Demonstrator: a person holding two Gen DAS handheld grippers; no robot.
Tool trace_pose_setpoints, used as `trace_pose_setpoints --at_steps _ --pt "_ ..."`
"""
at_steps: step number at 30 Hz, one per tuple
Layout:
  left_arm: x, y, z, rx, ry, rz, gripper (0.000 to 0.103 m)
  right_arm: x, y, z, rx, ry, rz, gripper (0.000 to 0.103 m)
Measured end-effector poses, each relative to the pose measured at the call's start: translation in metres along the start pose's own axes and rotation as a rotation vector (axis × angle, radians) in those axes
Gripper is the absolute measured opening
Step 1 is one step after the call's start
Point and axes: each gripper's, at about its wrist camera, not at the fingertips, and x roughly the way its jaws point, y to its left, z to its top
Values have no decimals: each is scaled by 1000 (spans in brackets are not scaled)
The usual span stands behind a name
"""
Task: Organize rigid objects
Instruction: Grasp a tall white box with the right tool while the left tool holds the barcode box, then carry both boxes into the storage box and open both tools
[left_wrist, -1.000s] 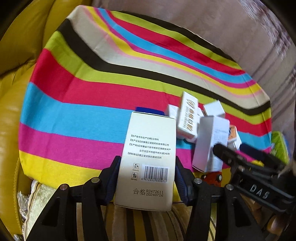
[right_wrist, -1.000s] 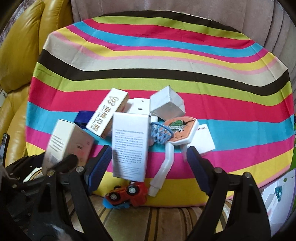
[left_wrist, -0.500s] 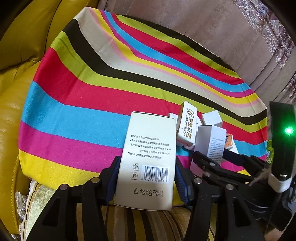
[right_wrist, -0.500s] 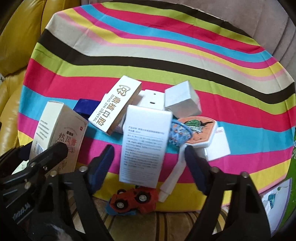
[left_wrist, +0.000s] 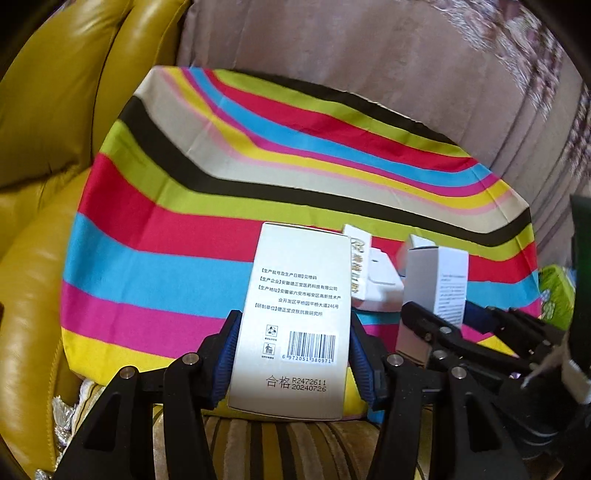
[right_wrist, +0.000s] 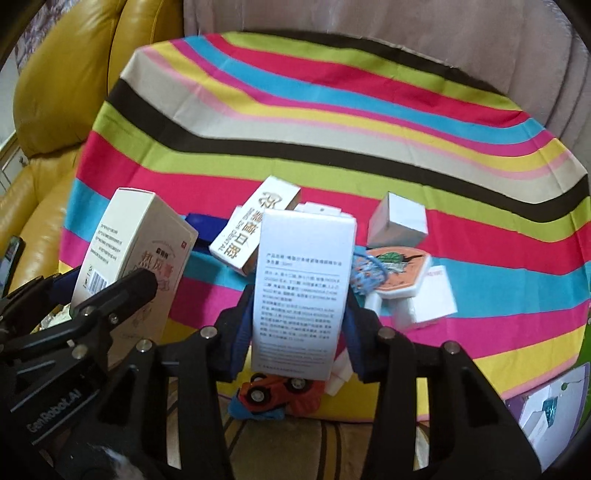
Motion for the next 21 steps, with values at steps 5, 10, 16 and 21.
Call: trace_pose_setpoints --at_steps 5,10,16,21 --pt "-10 -14 -2 37 -15 -3 54 -16 -16 -4 34 -42 -14 48" --pt "-14 -37 -6 78 -10 -34 54 -33 -35 -11 79 -75 -29 48" --pt "-18 -71 -12 143 -2 -67 54 -54 -65 -26 136 -87 -38 48" --pt "-19 -95 -19 181 16 -94 54 -69 -92 -42 186 -79 -56 48"
